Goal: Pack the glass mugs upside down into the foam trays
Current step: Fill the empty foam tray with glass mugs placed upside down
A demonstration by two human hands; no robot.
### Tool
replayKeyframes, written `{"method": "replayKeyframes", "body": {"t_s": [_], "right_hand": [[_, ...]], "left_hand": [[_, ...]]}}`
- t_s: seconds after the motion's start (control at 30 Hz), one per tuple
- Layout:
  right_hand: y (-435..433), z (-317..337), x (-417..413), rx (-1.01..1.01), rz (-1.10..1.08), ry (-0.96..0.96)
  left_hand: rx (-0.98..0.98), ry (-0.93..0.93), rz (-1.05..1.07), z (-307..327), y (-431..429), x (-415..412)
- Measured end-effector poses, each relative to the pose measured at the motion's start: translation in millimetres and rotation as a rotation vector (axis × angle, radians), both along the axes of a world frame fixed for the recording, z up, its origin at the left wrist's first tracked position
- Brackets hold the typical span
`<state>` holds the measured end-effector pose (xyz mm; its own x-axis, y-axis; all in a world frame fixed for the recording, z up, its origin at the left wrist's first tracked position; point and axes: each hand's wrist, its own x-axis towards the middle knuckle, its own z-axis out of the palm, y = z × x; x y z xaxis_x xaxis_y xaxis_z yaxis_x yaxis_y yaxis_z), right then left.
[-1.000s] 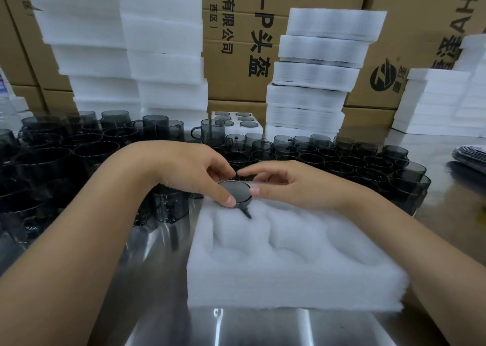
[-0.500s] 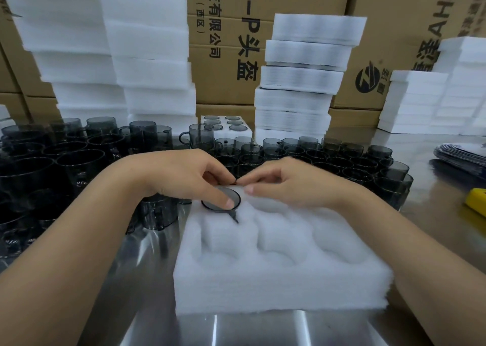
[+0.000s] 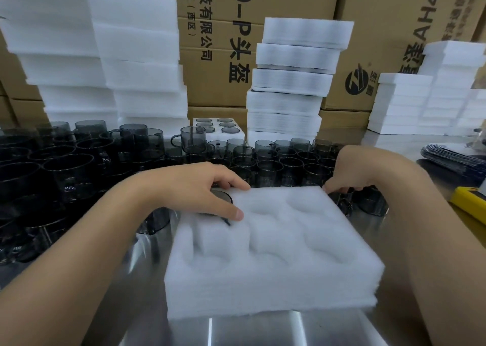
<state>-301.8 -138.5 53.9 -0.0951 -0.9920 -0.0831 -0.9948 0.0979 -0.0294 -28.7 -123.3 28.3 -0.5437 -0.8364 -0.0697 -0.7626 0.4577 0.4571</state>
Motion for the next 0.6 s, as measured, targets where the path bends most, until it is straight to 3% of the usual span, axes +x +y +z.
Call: {"method": "replayKeyframes", "body": {"t_s": [0.23, 0.37, 0.47, 0.6], "right_hand": [[5, -3, 7, -0.043, -0.011, 0.088], [8, 4, 11, -0.16, -0.057, 0.001], [11, 7, 16, -0.384, -0.057, -0.073], [15, 8, 29, -0.573, 0.047, -0.373]], "left_hand": [[0.106, 0.057, -0.062, 5, 0, 9], [0.033, 0.063, 0.004, 3, -1, 6], [0.029, 0.047, 0.035, 3, -1, 5], [0.067, -0.013, 0.083, 5, -1, 10]]}}
